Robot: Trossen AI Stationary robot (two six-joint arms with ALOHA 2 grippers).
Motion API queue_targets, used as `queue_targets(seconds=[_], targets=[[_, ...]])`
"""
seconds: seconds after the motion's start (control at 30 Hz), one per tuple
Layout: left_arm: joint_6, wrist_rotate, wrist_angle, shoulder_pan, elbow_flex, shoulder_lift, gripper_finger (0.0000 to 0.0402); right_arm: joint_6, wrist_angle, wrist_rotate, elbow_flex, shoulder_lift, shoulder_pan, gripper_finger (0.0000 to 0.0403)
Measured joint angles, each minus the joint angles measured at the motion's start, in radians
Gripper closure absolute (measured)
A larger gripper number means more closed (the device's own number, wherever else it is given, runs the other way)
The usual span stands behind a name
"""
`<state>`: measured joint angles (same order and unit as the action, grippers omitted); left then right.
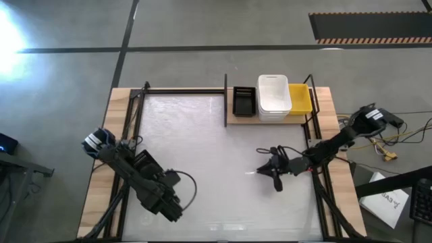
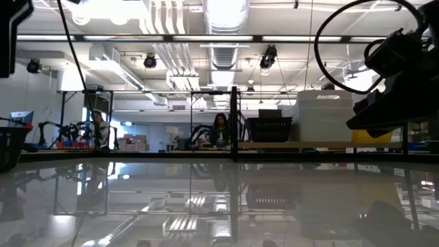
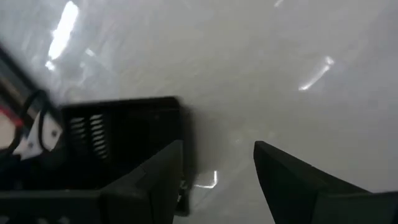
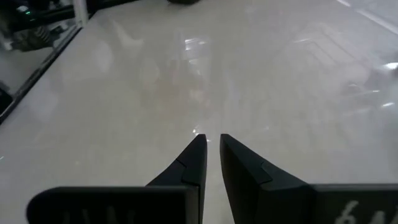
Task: Stack baskets on shelf by color
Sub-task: Stack the black bin into the black bin on the shelf
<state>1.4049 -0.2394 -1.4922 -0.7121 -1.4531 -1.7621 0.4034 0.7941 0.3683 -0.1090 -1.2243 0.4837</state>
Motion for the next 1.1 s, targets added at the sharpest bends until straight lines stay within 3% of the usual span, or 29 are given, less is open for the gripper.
queue_targets(seconds=[0.2, 0.4, 0.6, 0.87, 0.97, 1.1], targets=[[0.137, 0.004, 0.114, 0.0, 0.238, 0.169, 0.0219, -0.002, 0.012, 0.001, -0.08, -0.129, 0.067, 0.0365], [0.225, 0.006, 0.445, 0.006, 0.544, 0.37, 0.0219, -0.005, 0.012, 0.002, -0.185, -0.274, 0.122, 0.0365], [0.282, 0.161, 0.679, 0.01, 0.774, 0.45, 0.0219, -0.014, 0.013, 0.001, -0.293, -0.407, 0.171, 0.0365], [0.266, 0.171, 0.736, 0.01, 0.81, 0.411, 0.0231, -0.021, 0.01, 0.0, -0.352, -0.468, 0.21, 0.0365], [0.215, 0.176, 0.794, 0.011, 0.777, 0.381, 0.027, -0.02, -0.008, 0.001, -0.344, -0.416, 0.239, 0.0365], [0.104, 0.176, 0.838, 0.013, 0.694, 0.324, 0.0359, -0.02, -0.128, 0.0, -0.334, -0.29, 0.292, 0.0365]])
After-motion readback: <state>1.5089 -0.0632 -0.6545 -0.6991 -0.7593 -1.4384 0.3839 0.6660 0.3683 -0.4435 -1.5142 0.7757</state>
